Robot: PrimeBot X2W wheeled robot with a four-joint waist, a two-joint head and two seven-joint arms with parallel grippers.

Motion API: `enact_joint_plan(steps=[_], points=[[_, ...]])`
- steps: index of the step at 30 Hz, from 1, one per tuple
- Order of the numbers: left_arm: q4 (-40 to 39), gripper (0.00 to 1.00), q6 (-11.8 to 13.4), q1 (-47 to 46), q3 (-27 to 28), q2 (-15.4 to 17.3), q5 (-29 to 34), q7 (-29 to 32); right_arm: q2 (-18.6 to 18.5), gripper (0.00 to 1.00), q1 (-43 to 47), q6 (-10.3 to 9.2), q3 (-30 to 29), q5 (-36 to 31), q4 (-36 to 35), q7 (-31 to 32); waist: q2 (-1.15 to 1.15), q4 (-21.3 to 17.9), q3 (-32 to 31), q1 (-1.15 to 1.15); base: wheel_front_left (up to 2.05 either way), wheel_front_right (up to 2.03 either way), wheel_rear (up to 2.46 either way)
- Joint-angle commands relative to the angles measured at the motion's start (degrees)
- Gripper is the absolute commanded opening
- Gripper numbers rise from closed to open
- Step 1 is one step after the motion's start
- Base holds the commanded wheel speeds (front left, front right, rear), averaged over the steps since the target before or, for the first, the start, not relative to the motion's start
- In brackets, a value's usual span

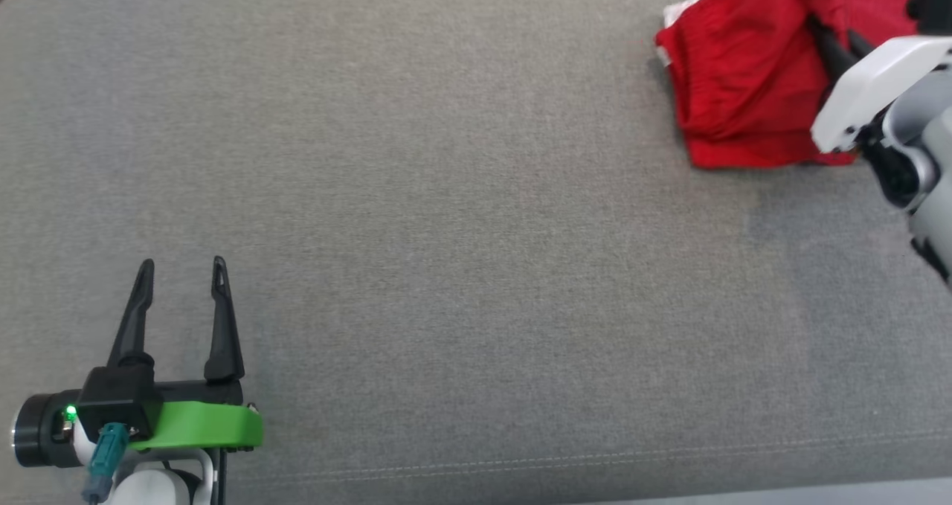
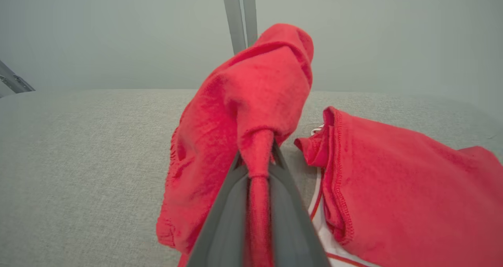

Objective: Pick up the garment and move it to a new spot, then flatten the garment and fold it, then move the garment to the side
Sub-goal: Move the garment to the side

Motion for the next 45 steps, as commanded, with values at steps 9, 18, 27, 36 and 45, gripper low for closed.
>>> enact_joint_plan(steps=[9,18,27,36,45], points=[[-1.29,1.00,-0.26,-1.06,1.50,1.89,0.71,0.11,-5.50,0.00,-5.41,-0.02,0.50,1.06,-1.34,0.56,0.00,-4.52,5.58,0.00,0.00,0.00,0.00],[-3.11,1.00,-0.01,-1.16,2.26,2.97,0.97,0.11,-8.24,0.00,-8.79,-0.02,0.68,1.88,-0.07,1.70,0.00,-5.14,8.04,0.00,0.00,0.00,0.00],[-6.98,1.00,1.12,-0.20,3.03,3.86,1.51,0.11,-10.58,0.00,-10.15,-0.02,0.49,2.64,3.56,0.92,0.00,-4.50,10.04,0.00,0.00,0.00,0.00],[-8.87,1.00,1.63,0.22,3.01,4.41,1.18,0.13,-10.68,0.00,-10.51,-0.02,0.86,2.89,7.87,-0.25,0.00,-3.76,11.10,0.00,0.00,0.00,0.00],[-9.09,1.00,2.14,0.12,2.91,4.74,0.83,0.15,-10.35,1.00,-11.96,-0.02,2.17,1.08,11.83,-2.35,0.00,-3.48,11.84,0.00,0.00,0.00,0.00]])
